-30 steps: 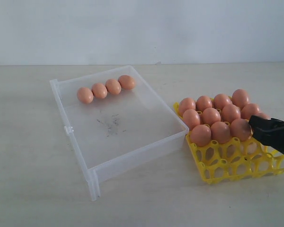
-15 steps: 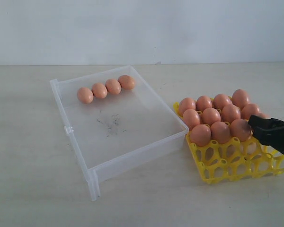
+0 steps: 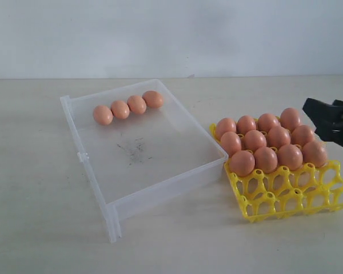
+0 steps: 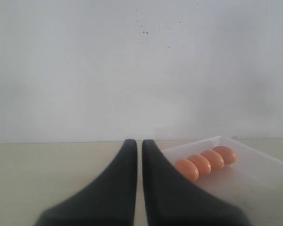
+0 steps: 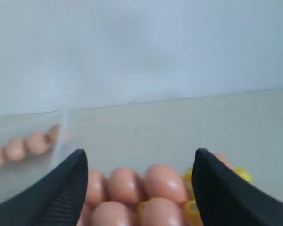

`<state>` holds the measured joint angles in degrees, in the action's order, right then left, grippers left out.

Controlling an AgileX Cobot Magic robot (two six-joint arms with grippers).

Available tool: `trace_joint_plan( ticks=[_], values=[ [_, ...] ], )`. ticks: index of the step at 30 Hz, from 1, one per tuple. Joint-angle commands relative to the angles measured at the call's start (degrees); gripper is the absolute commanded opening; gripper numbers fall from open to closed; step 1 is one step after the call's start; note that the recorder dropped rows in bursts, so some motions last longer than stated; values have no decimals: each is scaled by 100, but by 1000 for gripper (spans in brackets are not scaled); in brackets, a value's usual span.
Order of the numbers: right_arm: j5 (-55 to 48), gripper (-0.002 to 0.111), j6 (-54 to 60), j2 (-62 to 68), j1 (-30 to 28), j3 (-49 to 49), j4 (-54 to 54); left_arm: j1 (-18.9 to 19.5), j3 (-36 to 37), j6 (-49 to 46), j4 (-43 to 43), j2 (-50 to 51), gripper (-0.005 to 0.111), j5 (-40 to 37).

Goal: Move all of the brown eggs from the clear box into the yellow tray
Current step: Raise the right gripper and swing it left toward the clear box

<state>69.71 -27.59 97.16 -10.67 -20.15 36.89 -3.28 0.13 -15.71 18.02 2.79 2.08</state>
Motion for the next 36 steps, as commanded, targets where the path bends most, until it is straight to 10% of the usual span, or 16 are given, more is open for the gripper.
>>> trace_joint_plan(
  ticks=[1, 10, 22, 29, 36],
  values=[
    [25, 58, -162, -691, -14, 13, 2040, -16, -13, -26, 26, 23, 4, 90],
    [25, 36, 157, -1345, -1, 3, 2210, -16, -13, -26, 26, 23, 4, 90],
    [25, 0, -2538, -2014, 152, -671, 2371, -16, -13, -26, 26, 23, 4, 90],
    [25, 0, -2227, -2044, 1791, -2129, 3453, -16, -13, -26, 26, 23, 4, 90],
    [-3911, 0, -2254, -1722, 3926, -3452, 6095, -16, -13, -26, 26, 23, 4, 90]
  ],
)
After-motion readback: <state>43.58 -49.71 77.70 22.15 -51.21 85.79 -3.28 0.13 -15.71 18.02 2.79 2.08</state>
